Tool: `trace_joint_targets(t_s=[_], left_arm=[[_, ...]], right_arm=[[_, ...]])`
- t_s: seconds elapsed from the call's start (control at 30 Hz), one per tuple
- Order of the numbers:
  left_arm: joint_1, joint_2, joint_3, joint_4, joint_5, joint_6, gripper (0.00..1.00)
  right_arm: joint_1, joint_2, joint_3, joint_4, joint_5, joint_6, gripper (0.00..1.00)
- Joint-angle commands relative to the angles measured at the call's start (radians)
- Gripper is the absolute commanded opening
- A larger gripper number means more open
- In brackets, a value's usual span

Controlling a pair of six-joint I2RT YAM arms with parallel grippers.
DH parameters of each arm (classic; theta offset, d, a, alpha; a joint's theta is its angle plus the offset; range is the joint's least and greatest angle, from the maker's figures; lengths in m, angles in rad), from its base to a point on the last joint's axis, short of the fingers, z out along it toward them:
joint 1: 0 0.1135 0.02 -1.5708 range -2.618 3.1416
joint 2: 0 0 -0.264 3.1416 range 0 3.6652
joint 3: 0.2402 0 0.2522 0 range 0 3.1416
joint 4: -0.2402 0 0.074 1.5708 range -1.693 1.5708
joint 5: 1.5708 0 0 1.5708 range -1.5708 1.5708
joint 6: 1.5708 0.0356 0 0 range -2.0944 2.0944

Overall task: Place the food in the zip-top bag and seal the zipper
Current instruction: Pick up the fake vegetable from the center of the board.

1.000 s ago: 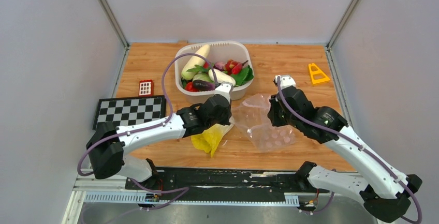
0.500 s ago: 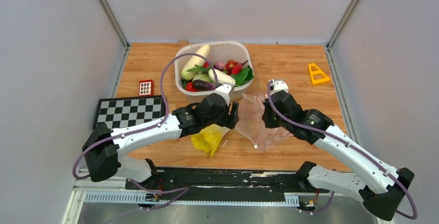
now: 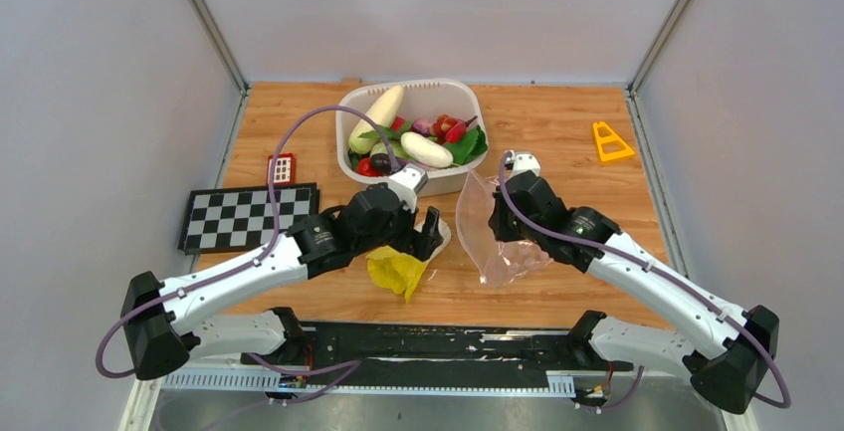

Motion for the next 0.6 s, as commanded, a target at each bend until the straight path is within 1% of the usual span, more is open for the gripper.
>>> trace_joint_targets(t_s=[0.0, 0.1, 0.2, 0.37, 0.47, 0.57], left_arm=[[0.010, -0.026, -0.077, -0.099, -0.036, 0.067, 0.98], [0.011, -0.012, -0.114, -0.089, -0.038, 0.096, 1.00], [0.012, 0.028, -0.098, -0.130, -0.081, 0.113, 1.00], [0.014, 0.090, -0.113, -0.158, -0.129, 0.120, 1.00], [0.018, 0.127, -0.139, -0.127, -0.102, 0.126, 1.00], [0.018, 0.170, -0.171, -0.067, -0.033, 0.123, 0.99]], right_arm=[[0.004, 0.014, 0.000, 0.072, -0.028, 0.002, 0.00], [0.003, 0.016, -0.008, 0.086, -0.046, 0.003, 0.00], [0.004, 0.015, -0.010, 0.088, -0.048, 0.001, 0.00], [0.004, 0.008, -0.011, 0.087, -0.053, -0.004, 0.00], [0.004, 0.003, -0.015, 0.090, -0.059, -0.003, 0.00], [0.003, 0.003, -0.019, 0.092, -0.055, -0.001, 0.00]])
